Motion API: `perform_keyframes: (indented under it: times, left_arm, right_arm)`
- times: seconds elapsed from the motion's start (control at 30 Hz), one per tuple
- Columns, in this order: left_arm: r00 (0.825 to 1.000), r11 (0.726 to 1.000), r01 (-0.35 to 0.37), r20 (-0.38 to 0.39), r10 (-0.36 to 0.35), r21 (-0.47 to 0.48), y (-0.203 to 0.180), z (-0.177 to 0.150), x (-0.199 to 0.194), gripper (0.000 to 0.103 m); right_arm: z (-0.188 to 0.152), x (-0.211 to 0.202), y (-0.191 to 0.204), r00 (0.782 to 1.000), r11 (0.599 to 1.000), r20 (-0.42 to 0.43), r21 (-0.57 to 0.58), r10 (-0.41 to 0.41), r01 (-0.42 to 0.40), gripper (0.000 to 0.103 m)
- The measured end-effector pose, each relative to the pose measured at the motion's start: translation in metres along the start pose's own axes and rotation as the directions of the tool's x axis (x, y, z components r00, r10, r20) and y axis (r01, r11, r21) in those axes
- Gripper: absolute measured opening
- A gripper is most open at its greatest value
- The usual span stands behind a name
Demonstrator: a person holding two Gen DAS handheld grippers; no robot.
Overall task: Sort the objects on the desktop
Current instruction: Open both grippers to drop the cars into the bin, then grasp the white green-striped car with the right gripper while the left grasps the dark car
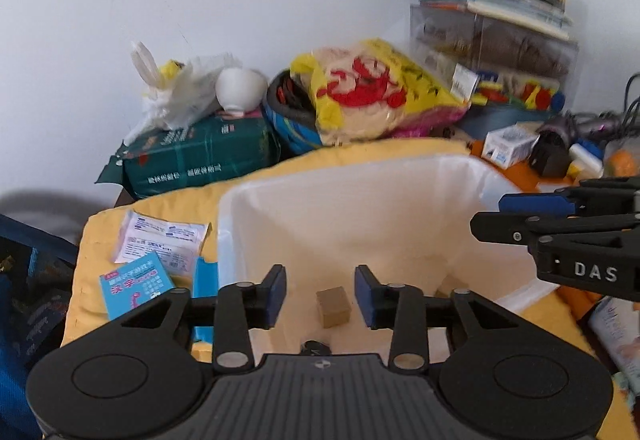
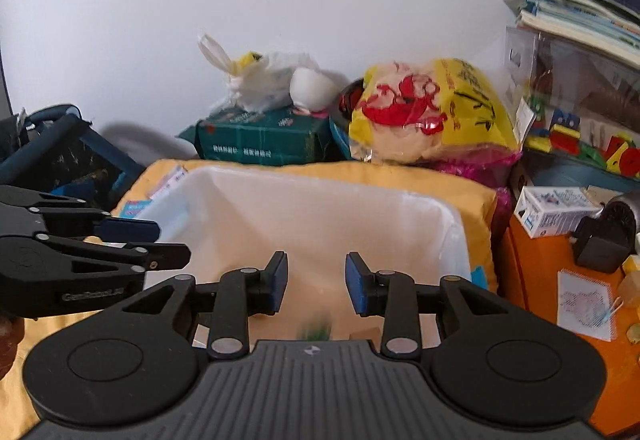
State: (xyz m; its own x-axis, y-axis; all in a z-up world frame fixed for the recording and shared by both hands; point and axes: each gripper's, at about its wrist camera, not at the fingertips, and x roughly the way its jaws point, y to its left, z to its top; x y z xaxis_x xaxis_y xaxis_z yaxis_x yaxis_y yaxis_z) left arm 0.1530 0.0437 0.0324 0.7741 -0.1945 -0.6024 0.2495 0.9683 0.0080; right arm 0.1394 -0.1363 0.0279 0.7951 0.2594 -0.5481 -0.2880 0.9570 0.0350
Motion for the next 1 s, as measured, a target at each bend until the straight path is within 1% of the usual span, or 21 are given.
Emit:
perform_keyframes:
  times: [0.07,0.13,0.17,0.23,0.3,0.37,0.43,0.47,0.53,0.6,0.63,0.67,0.73,0.77,0.8,0.87,0.93,1.0]
  left_arm:
    - [0.999,1.0,0.027,0.028,-0.026,-0.012,0.0,-0.003,-0.02,0.045]
    - [0.999,1.0,0.028,0.045,-0.028,0.002,-0.003,-0.008,-0.037,0.051]
    - [0.998,1.0,0.028,0.049,-0.029,0.011,-0.005,-0.013,-0.046,0.051]
    - [0.999,0.999,0.033,0.041,-0.034,0.023,-0.009,-0.028,-0.06,0.051]
    - [0.999,0.999,0.046,0.023,-0.046,0.017,-0.012,-0.046,-0.07,0.051]
    - [0.997,0.997,0.069,-0.026,-0.068,0.024,-0.018,-0.073,-0.077,0.051]
    - [0.993,0.996,0.085,-0.082,-0.081,0.038,-0.025,-0.102,-0.08,0.051]
    - [0.99,0.995,0.096,-0.106,-0.091,0.039,-0.028,-0.115,-0.08,0.051]
    - [0.98,0.994,0.106,-0.172,-0.1,0.026,-0.033,-0.142,-0.079,0.051]
    - [0.972,0.994,0.109,-0.213,-0.102,0.022,-0.038,-0.161,-0.078,0.051]
    - [0.967,0.994,0.106,-0.234,-0.1,0.016,-0.04,-0.169,-0.076,0.051]
    - [0.964,0.994,0.107,-0.245,-0.102,0.007,-0.041,-0.175,-0.076,0.051]
    - [0.961,0.994,0.111,-0.255,-0.11,-0.012,-0.041,-0.182,-0.076,0.051]
    - [0.96,0.994,0.11,-0.256,-0.111,-0.017,-0.04,-0.183,-0.075,0.051]
    - [0.961,0.994,0.104,-0.256,-0.106,-0.021,-0.038,-0.183,-0.074,0.051]
    - [0.965,0.996,0.082,-0.247,-0.088,-0.034,-0.032,-0.18,-0.074,0.051]
    - [0.968,0.996,0.072,-0.234,-0.085,-0.061,-0.025,-0.172,-0.07,0.051]
    - [0.972,0.995,0.062,-0.223,-0.077,-0.074,-0.02,-0.165,-0.064,0.051]
  right_arm:
    - [0.003,-0.01,-0.002,1.0,1.0,0.016,0.007,0.014,-0.014,0.036]
    - [0.003,-0.024,-0.002,0.999,0.999,0.038,0.007,0.036,-0.036,0.037]
    - [0.0,-0.031,-0.002,0.998,0.999,0.046,-0.001,0.045,-0.045,0.038]
    - [-0.008,-0.045,0.0,0.997,0.998,0.052,-0.023,0.058,-0.057,0.039]
    - [-0.022,-0.056,0.003,0.996,0.996,0.035,-0.048,0.079,-0.077,0.039]
    - [-0.042,-0.065,0.008,0.995,0.992,-0.004,-0.075,0.102,-0.102,0.039]
    - [-0.066,-0.068,0.013,0.992,0.988,-0.06,-0.105,0.109,-0.114,0.039]
    - [-0.08,-0.068,0.016,0.988,0.986,-0.099,-0.113,0.115,-0.126,0.039]
    - [-0.107,-0.068,0.019,0.977,0.984,-0.165,-0.093,0.136,-0.152,0.039]
    - [-0.129,-0.067,0.025,0.963,0.983,-0.229,-0.088,0.14,-0.164,0.039]
    - [-0.137,-0.067,0.028,0.958,0.981,-0.246,-0.088,0.146,-0.172,0.039]
    - [-0.141,-0.068,0.032,0.955,0.976,-0.244,-0.1,0.167,-0.196,0.039]
    - [-0.142,-0.068,0.043,0.954,0.956,-0.228,-0.174,0.194,-0.236,0.04]
    - [-0.14,-0.065,0.05,0.955,0.942,-0.228,-0.232,0.19,-0.243,0.047]
    - [-0.141,-0.059,0.056,0.953,0.929,-0.234,-0.273,0.19,-0.252,0.049]
    - [-0.14,-0.044,0.062,0.953,0.903,-0.244,-0.342,0.181,-0.259,0.05]
    - [-0.14,-0.035,0.064,0.945,0.889,-0.258,-0.358,0.199,-0.285,0.049]
    - [-0.143,-0.03,0.065,0.93,0.882,-0.293,-0.346,0.224,-0.321,0.045]
